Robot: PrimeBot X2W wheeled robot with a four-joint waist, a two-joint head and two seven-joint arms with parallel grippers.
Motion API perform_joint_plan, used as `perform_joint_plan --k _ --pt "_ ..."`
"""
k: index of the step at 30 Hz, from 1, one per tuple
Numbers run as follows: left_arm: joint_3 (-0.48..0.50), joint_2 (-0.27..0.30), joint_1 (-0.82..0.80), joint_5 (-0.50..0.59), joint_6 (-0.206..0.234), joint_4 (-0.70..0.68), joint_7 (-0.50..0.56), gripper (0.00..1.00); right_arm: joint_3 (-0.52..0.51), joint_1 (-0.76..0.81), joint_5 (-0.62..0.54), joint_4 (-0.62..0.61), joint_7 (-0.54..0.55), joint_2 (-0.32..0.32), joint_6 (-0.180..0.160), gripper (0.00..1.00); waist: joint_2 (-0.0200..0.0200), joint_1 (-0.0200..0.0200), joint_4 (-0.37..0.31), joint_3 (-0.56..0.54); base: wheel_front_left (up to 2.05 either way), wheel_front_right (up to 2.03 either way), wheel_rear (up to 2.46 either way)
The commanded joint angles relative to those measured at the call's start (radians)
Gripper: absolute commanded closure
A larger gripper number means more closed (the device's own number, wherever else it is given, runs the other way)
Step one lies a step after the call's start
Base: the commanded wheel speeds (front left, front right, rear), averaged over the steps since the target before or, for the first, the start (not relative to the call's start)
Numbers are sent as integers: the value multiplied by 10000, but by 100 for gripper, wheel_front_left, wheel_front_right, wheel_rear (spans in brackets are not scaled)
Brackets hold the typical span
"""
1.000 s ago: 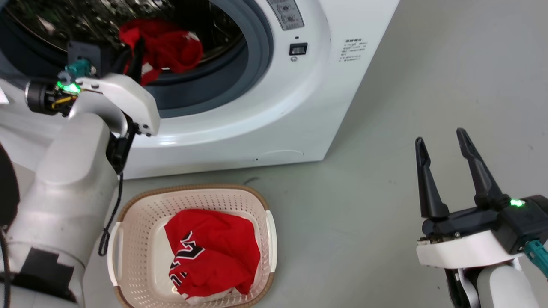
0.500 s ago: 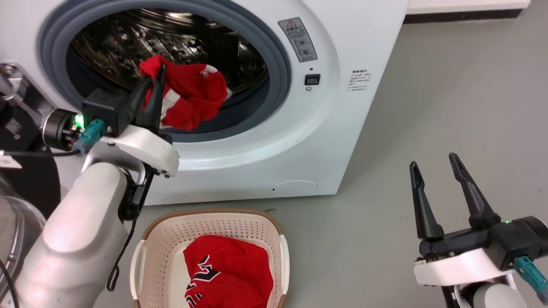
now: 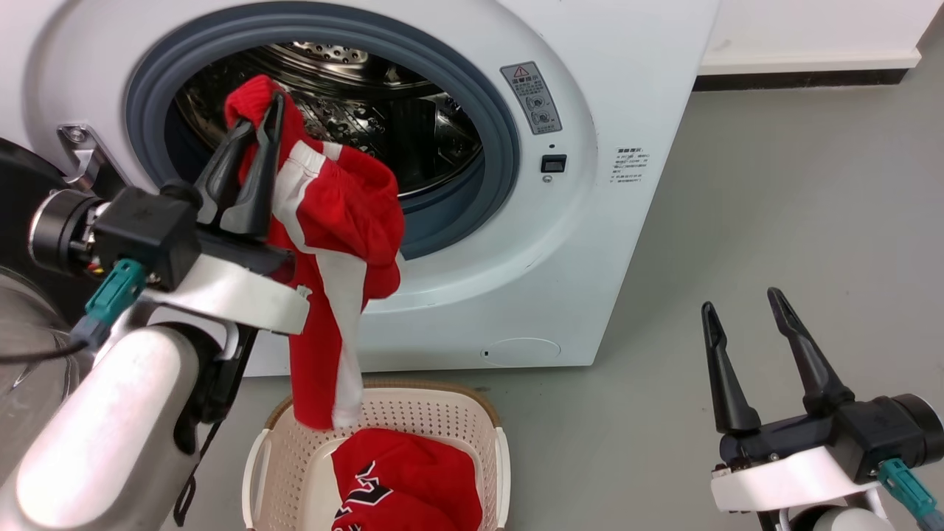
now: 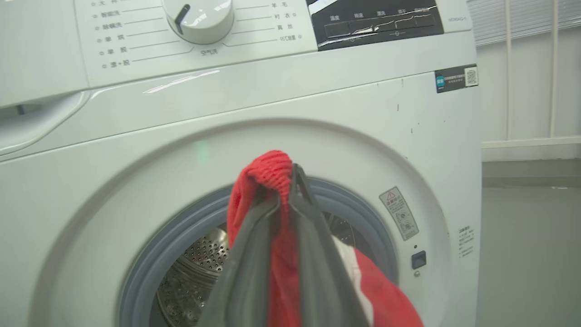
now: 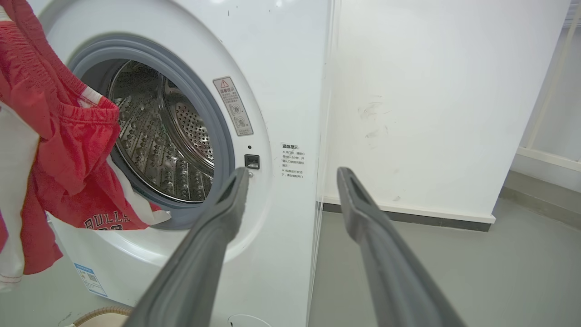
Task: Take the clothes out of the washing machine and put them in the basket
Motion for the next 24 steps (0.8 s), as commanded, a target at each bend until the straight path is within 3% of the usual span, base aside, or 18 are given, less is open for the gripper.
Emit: perform_joint_plan --k 1,11,18,24 --pt "79 192 287 95 213 -597 147 100 22 169 -8 -2 -23 12 -9 0 -1 1 8 -74 0 0 0" --pt "200 751 1259 76 750 -2231 599 100 2 262 49 -64 -23 12 -7 0 -1 1 -34 -188 0 0 0" --pt "2 916 2344 -99 902 -2239 675 100 -5 246 49 -120 -23 14 -7 0 -1 1 -79 -95 0 0 0" --pt "-328 738 3139 -371 810 -1732 465 100 -32 81 1 -206 -23 14 -7 0 -1 1 -67 175 0 0 0"
